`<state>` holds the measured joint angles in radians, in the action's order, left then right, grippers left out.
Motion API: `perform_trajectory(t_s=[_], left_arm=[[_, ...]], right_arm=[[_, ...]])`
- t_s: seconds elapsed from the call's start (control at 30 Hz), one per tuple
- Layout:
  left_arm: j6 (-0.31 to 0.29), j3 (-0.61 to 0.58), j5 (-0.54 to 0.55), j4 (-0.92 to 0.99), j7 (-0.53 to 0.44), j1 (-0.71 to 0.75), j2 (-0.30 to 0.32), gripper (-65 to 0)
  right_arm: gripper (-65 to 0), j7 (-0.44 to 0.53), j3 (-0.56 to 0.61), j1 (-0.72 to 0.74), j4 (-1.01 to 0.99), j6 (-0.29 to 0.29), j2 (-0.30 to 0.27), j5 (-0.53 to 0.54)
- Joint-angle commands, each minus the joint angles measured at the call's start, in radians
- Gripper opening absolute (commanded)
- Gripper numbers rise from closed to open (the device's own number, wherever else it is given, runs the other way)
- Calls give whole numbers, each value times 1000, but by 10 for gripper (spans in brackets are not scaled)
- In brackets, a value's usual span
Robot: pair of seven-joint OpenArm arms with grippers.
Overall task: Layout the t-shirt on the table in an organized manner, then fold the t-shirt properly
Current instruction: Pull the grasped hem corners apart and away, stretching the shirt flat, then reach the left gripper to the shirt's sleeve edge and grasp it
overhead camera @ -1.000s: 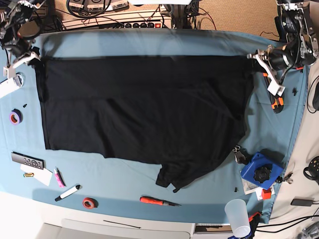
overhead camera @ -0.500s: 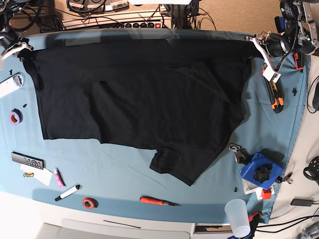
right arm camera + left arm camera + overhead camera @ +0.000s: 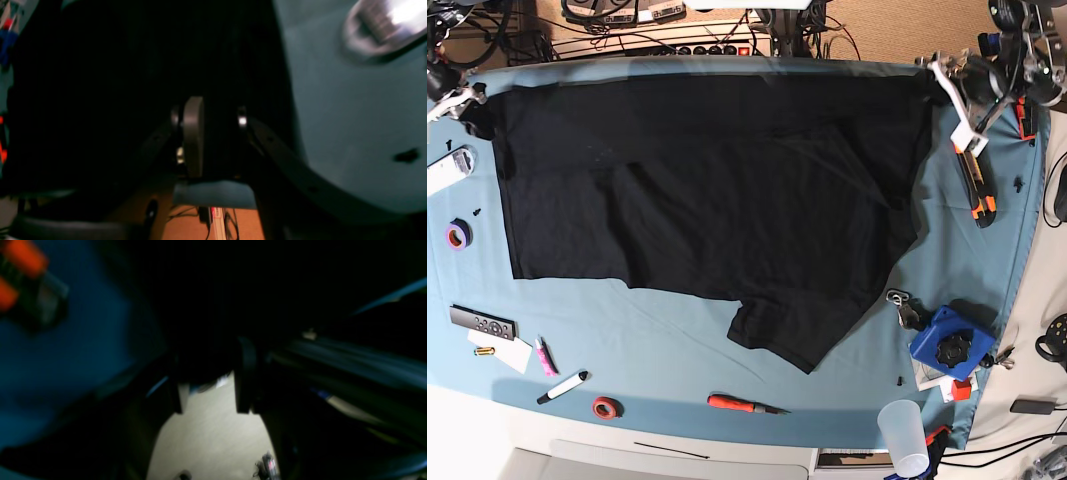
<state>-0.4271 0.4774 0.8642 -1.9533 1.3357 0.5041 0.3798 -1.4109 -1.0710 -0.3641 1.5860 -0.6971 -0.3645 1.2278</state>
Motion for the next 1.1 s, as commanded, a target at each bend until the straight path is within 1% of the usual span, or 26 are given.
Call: perform_trajectory(t_s=[0.0, 0.07, 0.13, 0.2, 0.27, 0.37, 0.4, 0.43, 0.5, 0.53, 0.6, 0.67, 0.73, 0.83, 0.93, 1.0, 1.07], left_arm=[[-2, 23, 18, -42, -16, 14, 14, -417], [-21, 53, 18, -90, -29, 43, 14, -417], [-20, 79, 16, -132, -50, 60, 14, -417], [-19, 98, 0, -162, -99, 63, 13, -417], [-19, 106, -31, -183, -178, 60, 13, -417], [-17, 106, -161, -190, -348, 37, -4, -418], [-11, 104, -192, -189, -394, 26, -9, -418], [13, 99, -209, -188, -423, 12, -9, -418], [84, 78, -223, -187, -428, -38, -9, -425], [102, 61, -234, -185, -428, -66, -8, -437], [104, 11, -271, -167, -428, -134, -8, -462], [85, -54, -327, -138, -441, -206, -8, -465], [66, -122, -382, -97, -501, -275, -8, -465], [29, -234, -472, -14, -581, -382, -8, -465], [3, -348, -544, 80, -604, -493, -8, -457], [-2, -417, -567, 152, -607, -567, -9, -413], [4, -483, -598, 238, -631, -639, -8, -350]], right_arm=[[-512, 15, -23, -4, 16, -1, -21, 17], [-512, 15, -37, -5, 16, -1, -21, 17], [-503, 15, -38, -5, 16, -1, -21, 17], [-499, 15, -38, -4, 16, -1, -25, 16], [-499, 15, -38, -2, 16, -1, -35, 12], [-499, 15, -38, 19, 16, -1, -40, -11], [-499, 28, -38, 35, 16, -1, -41, -45], [-499, 45, -37, 56, 16, -1, -40, -88], [-500, 85, -34, 105, 16, -1, -40, -183], [-500, 105, -30, 131, 16, -1, -40, -226], [-500, 132, -3, 178, 15, -1, -44, -292], [-500, 169, 57, 215, 14, -1, -51, -343], [-500, 229, 137, 251, 14, -1, -51, -415], [-500, 325, 279, 304, 2, 54, -51, -571], [-500, 416, 412, 360, -43, 117, -51, -708], [-500, 457, 480, 399, -80, 169, -51, -780], [-500, 483, 529, 442, -125, 215, -51, -844]])
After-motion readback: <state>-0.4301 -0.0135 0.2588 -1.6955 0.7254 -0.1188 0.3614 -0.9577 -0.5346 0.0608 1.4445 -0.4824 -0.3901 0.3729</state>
